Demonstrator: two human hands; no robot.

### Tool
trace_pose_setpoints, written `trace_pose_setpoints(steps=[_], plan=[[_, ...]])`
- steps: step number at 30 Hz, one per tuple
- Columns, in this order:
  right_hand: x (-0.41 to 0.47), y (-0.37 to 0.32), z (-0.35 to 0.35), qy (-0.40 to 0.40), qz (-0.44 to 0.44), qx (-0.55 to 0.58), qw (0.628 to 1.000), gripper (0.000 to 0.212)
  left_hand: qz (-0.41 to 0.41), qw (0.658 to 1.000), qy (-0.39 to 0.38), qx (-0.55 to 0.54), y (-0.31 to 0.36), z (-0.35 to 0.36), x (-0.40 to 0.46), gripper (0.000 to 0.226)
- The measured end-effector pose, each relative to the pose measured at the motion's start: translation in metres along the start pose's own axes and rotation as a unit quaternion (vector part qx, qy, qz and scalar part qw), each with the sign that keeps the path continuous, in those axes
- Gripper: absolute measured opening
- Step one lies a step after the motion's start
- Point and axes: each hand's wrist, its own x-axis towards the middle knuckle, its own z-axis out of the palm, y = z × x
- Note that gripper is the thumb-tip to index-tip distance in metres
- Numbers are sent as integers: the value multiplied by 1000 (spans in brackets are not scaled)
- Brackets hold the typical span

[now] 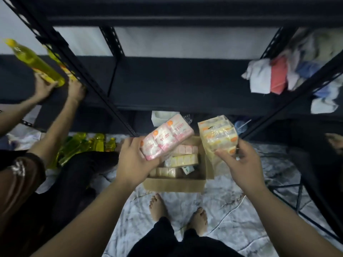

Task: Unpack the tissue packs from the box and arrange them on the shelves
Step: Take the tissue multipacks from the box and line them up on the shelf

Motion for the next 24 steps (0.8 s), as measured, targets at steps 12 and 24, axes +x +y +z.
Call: trace_pose_setpoints(steps=[12,24], plan=[[44,-102,-72,72,-133,-24,988,37,121,988,94,-3,92,-70,27,81],[112,-266,-101,182,-287,-101,935,47,220,959,180,-2,167,-181,130,79]])
